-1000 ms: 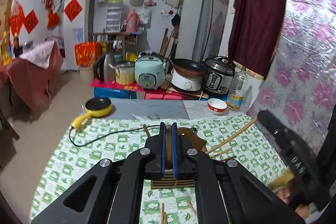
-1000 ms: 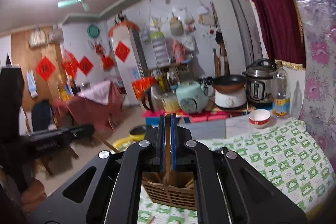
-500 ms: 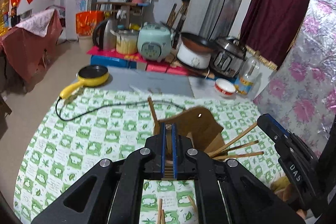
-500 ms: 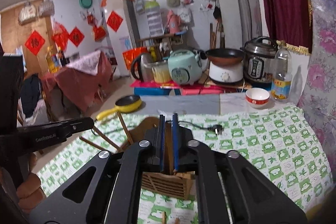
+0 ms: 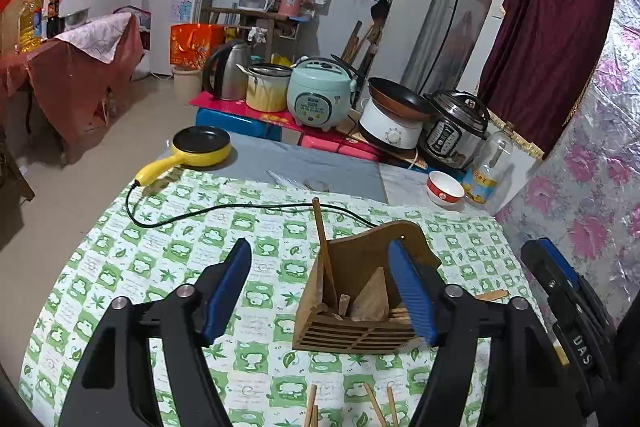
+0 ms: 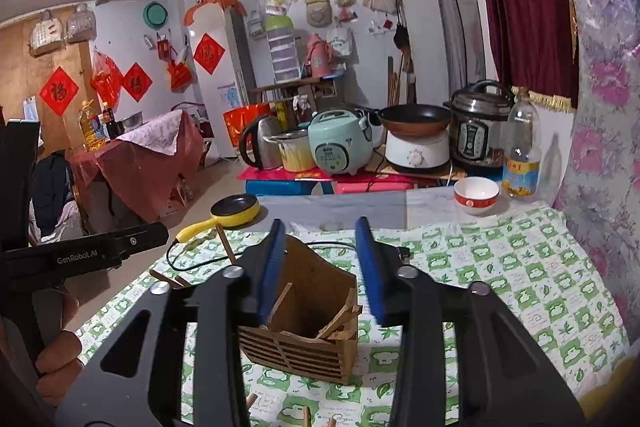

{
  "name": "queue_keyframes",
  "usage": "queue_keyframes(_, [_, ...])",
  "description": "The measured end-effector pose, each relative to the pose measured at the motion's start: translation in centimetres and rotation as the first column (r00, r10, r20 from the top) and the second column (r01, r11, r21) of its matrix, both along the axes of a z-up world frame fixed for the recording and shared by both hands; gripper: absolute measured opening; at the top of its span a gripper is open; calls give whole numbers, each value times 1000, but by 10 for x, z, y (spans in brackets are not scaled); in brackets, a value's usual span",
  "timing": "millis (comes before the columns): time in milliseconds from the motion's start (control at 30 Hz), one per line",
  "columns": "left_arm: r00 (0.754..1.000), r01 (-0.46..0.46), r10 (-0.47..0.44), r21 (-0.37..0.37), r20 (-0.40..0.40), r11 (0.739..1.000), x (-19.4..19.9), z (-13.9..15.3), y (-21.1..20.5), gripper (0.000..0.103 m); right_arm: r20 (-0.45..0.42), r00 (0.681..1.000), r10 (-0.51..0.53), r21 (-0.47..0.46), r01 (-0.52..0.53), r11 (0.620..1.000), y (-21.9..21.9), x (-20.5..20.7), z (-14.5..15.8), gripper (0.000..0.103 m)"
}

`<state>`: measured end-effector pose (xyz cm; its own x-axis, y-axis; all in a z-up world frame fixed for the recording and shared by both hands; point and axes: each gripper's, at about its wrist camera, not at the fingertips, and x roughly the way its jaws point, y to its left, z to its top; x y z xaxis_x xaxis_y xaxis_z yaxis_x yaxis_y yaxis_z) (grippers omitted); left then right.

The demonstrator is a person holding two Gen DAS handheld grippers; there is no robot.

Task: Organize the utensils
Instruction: 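Open both tools to drop the chopsticks into the holder, then withdraw both open tools from the holder toward the loose chopsticks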

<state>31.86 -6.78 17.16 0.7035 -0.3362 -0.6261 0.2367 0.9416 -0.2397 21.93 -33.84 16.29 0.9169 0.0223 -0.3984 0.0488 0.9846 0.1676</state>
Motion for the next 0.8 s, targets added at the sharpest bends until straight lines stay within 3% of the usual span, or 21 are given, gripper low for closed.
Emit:
queue_keyframes(100, [1000, -14, 14, 8, 21, 1000, -3, 4, 0, 82, 26, 1000, -7, -24, 8, 1000, 5, -6, 4, 53])
queue_keyframes(333, [994, -67, 64, 34, 85, 997, -15, 13, 2, 91, 81, 997, -19, -54, 23, 998, 15, -23, 14, 71])
queue_keyframes(800, [959, -189, 161, 101, 235, 977, -81, 21, 10, 91, 131, 991, -24, -73, 34, 997, 22, -90, 29, 84])
